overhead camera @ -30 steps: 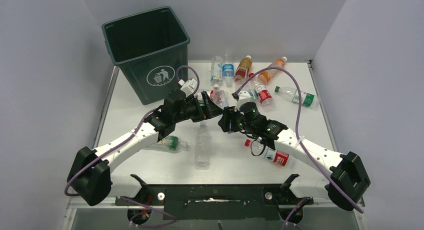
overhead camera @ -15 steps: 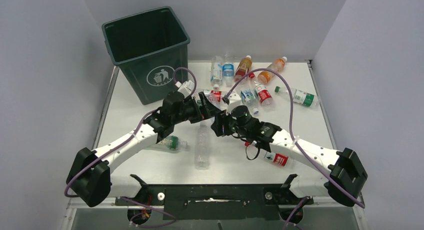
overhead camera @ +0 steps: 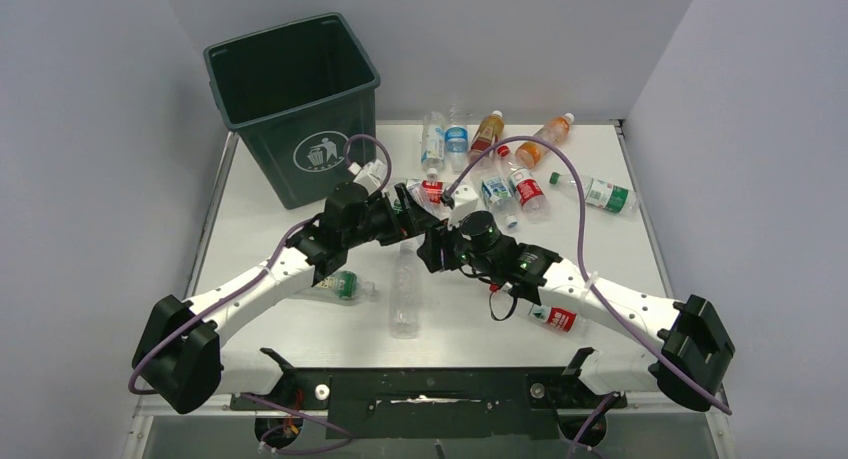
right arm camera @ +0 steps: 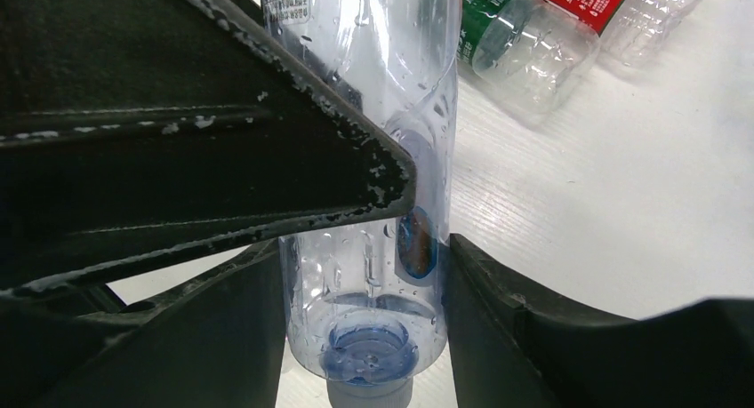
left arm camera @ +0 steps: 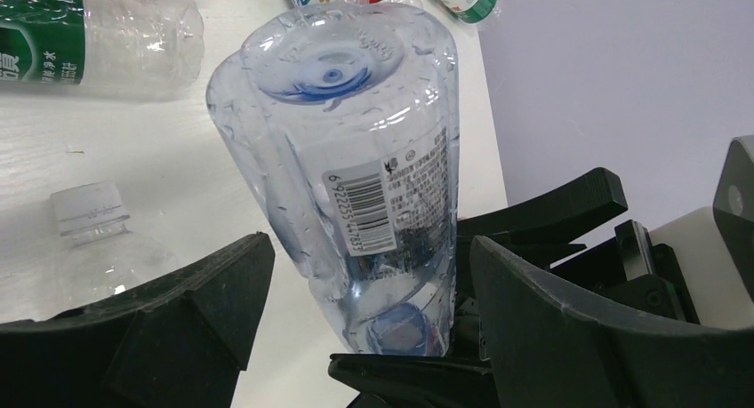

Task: Put the plastic bottles in the bin
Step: Place the plastic bottle in the trash bin.

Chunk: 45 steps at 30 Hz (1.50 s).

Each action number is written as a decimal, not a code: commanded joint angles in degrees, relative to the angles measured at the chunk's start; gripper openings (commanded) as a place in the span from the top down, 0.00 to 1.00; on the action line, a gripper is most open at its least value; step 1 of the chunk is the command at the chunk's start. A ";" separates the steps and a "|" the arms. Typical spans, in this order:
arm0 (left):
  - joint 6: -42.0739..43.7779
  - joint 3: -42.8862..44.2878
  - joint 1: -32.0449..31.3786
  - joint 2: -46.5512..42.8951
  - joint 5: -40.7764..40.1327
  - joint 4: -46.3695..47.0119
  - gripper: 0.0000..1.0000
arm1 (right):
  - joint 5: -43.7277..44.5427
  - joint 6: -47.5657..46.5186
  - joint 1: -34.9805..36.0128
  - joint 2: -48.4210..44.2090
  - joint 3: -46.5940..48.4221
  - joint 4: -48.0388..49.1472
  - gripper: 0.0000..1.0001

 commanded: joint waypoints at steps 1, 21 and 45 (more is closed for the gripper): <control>1.14 1.18 0.43 -0.97 -0.65 1.58 0.21 | 1.41 -1.25 0.97 0.24 2.82 4.52 0.50; 2.39 2.63 0.89 0.23 -1.41 -0.59 0.57 | 1.92 -1.40 1.34 0.08 1.49 5.29 0.33; 7.65 7.98 6.90 -1.26 -2.37 -8.32 0.58 | 4.26 -1.62 1.37 -4.81 -0.90 4.16 0.09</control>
